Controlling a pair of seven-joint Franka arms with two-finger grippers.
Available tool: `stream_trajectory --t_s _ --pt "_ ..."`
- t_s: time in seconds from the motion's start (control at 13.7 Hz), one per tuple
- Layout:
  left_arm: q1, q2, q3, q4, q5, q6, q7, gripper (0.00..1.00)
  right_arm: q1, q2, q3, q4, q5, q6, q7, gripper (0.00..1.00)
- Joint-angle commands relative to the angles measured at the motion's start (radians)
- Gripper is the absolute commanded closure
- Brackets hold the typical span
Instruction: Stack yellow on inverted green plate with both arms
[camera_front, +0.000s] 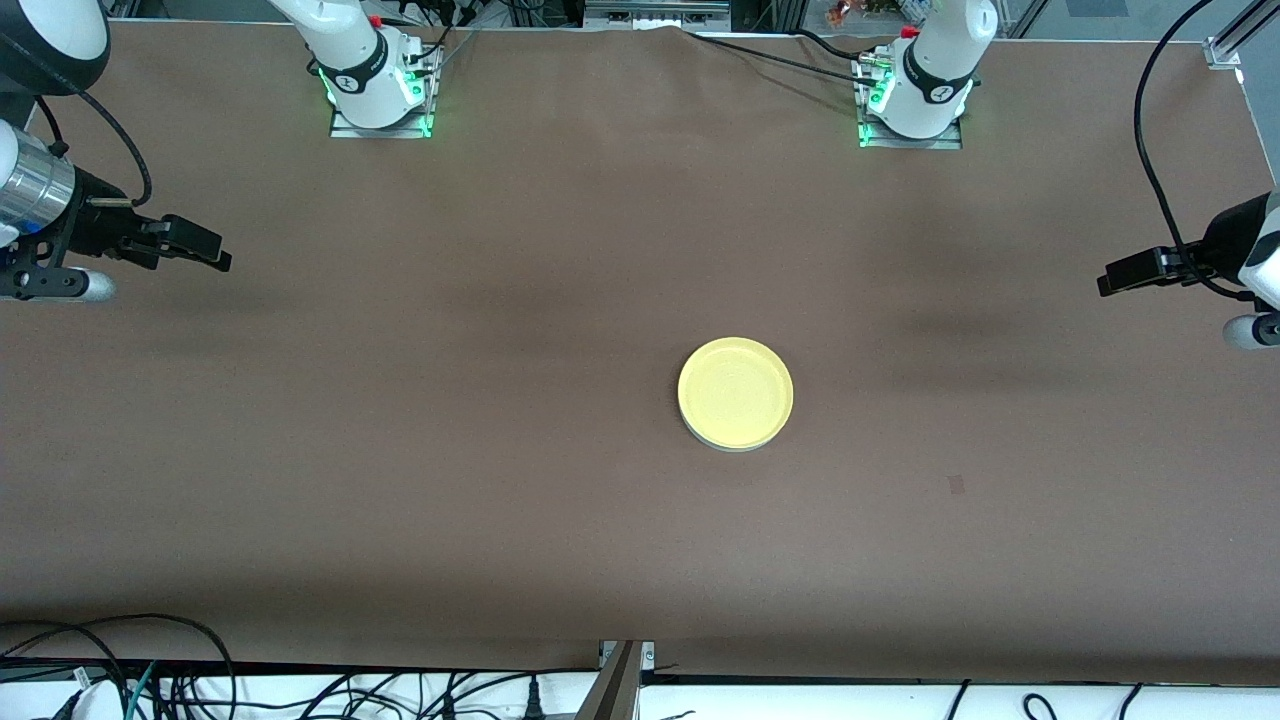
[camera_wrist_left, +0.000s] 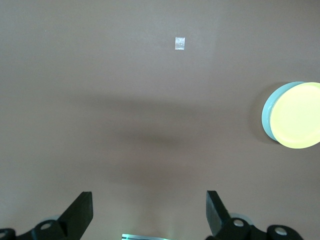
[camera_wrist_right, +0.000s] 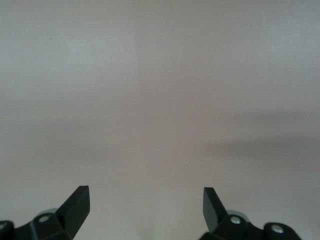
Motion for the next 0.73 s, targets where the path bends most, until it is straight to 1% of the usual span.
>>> stream_trajectory --t_s 0.0,0.22,0.36,0.51,0.66 --pt "0.004 -0.001 0.0 0.001 -0.034 0.003 0.018 0.0 -0.011 0.0 0.02 0.016 -0.04 -0.028 0.058 0.0" --pt "0.001 -0.001 0.0 0.001 -0.034 0.003 0.017 0.0 0.012 -0.004 0.024 0.019 -0.069 -0.027 0.108 0.0" --pt "0.001 -0.001 0.0 0.001 -0.034 0.003 0.017 0.0 0.013 -0.004 0.024 0.021 -0.072 -0.008 0.119 0.0" --pt "-0.001 -0.001 -0.001 0.001 -0.034 0.003 0.017 0.0 0.013 -0.004 0.024 0.021 -0.072 0.042 0.118 0.0" --pt "0.001 -0.001 -0.001 0.001 -0.034 0.003 0.017 0.0 0.015 -0.003 0.024 0.021 -0.072 0.055 0.118 0.0"
